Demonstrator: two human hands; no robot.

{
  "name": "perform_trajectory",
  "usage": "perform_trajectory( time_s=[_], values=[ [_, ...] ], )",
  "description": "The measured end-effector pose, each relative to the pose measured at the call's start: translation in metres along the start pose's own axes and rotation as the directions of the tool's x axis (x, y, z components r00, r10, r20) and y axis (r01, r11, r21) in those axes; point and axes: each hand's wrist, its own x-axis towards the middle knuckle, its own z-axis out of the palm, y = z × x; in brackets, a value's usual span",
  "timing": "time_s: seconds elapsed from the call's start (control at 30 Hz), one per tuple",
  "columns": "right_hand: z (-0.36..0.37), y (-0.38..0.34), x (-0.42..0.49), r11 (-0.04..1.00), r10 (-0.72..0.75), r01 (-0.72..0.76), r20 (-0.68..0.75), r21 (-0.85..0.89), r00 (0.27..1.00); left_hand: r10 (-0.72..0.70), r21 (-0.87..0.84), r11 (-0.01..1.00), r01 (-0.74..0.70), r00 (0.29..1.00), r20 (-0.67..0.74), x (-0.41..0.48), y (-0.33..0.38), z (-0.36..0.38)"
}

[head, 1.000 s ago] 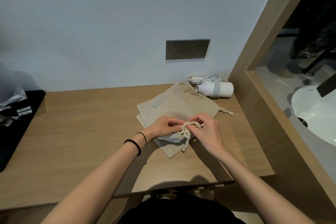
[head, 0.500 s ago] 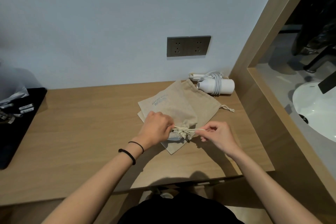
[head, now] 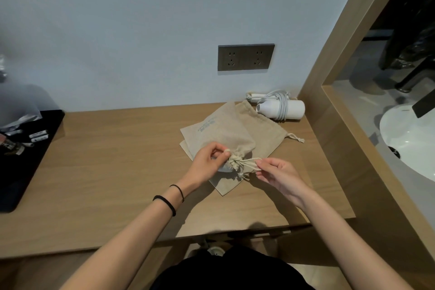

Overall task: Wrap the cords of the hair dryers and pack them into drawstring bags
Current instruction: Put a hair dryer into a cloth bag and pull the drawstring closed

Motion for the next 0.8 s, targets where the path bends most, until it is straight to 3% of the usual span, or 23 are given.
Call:
perform_trajectory(
  time_s=[0.3, 0.53, 0.8],
  values=[
    [0.005, 0.001, 0.001, 0.985, -0.081, 0.062, -0.121, -0.158, 0.989, 0.06, 0.088, 0.993, -0.073, 0.988, 0.144, 0.0, -0.001, -0.004],
    [-0.002, -0.001, -0.005, 0.958, -0.117, 0.06, -0.19, -0.282, 0.975, 0.108, 0.378, 0.906, -0.193, 0.966, 0.234, 0.002, -0.006, -0.001],
    [-0.015, 0.0, -0.004, 0.92, -0.079, -0.007, -0.204, -0.391, 0.976, 0.038, 0.519, 0.83, -0.204, 0.949, 0.312, -0.003, -0.025, -0.008]
  ],
)
